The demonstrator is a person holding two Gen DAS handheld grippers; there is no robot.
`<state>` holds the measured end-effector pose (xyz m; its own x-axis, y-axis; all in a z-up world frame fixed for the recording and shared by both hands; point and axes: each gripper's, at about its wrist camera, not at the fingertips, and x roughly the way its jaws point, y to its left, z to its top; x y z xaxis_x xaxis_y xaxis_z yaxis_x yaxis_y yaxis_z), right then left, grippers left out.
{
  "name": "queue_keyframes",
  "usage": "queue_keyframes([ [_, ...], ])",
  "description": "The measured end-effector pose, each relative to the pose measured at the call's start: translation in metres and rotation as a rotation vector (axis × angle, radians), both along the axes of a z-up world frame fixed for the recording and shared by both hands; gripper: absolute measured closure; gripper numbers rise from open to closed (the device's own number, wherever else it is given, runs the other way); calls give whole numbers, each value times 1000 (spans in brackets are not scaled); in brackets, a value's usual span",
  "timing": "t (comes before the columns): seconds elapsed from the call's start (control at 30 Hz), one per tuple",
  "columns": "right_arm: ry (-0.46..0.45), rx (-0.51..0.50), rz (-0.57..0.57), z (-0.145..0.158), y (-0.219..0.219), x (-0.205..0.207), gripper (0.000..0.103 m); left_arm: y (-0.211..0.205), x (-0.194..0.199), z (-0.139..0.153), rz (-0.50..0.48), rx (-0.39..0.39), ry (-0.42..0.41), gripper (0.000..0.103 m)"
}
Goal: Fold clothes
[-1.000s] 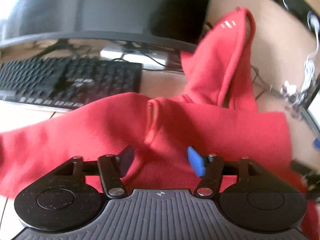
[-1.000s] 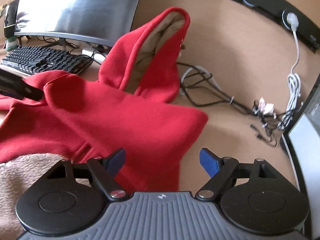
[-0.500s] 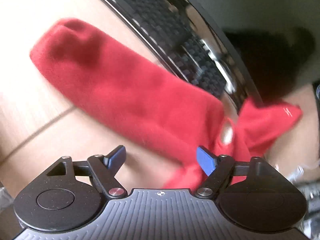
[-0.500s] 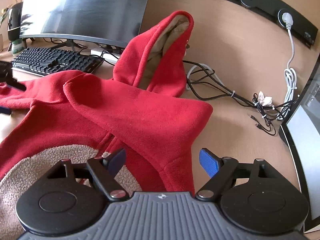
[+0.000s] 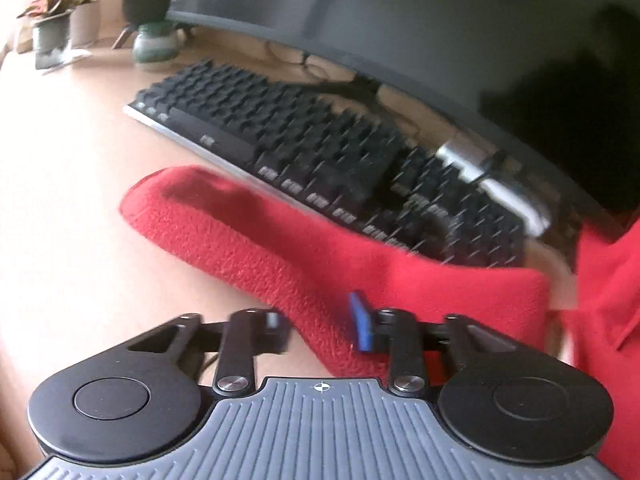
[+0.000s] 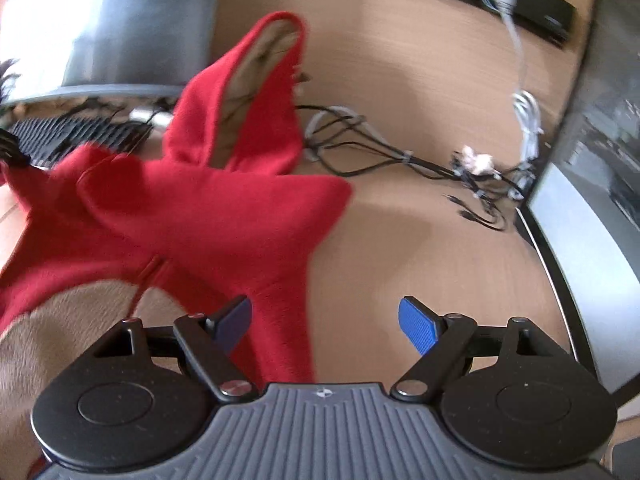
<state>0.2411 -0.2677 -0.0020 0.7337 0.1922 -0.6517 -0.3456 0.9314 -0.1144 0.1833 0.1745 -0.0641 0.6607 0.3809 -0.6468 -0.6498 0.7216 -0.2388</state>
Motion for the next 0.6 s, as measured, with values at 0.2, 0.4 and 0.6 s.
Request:
queue_keyframes([
  [0.2, 10, 107, -36, 11, -18, 23, 22, -106, 3, 90, -427, 283, -230, 78],
  [0.4, 74, 306, 23, 27, -23, 48, 28, -192, 10, 60, -861, 438, -98, 34],
  [0.6, 152, 342, 139, 13, 4, 72, 58, -234, 7, 17, -1068, 571, 98, 23],
])
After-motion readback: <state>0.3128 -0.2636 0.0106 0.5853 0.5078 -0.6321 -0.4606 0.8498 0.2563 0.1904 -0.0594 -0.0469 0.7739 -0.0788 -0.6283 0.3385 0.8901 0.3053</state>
